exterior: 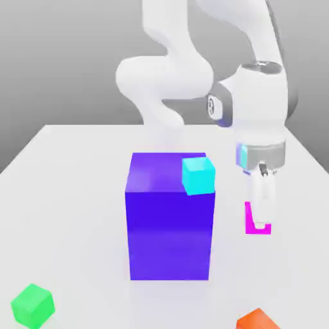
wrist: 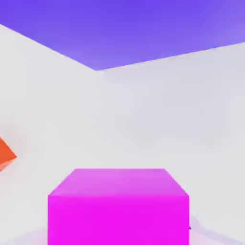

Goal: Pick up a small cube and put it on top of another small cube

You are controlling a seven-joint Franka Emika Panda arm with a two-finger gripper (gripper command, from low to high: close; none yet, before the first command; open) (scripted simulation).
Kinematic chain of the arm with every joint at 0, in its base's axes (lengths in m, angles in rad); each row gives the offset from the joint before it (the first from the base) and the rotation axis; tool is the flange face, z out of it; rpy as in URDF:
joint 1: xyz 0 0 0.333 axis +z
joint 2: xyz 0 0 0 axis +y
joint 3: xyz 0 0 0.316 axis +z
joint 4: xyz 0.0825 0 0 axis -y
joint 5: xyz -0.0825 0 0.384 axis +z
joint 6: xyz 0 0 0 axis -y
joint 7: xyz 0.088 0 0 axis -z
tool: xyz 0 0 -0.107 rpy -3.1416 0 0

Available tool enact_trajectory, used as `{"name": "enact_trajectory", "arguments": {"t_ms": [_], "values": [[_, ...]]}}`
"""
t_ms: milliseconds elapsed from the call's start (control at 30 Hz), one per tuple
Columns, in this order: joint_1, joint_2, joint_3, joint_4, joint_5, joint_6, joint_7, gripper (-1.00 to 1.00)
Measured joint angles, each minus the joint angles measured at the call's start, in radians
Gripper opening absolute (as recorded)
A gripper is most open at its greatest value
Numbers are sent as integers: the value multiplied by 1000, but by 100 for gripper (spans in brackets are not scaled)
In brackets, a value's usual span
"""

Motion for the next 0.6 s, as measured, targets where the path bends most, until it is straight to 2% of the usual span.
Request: {"name": "enact_trajectory", "arguments": {"t_ms": [100, 233, 433, 600], "values": [[-129, 30, -96, 152, -71, -59, -104, -100], [-338, 129, -185, 270, -93, -150, -160, -100], [-481, 309, -317, 359, -179, -252, -116, -100], [-472, 470, -350, 358, -207, -143, -67, -100]]}}
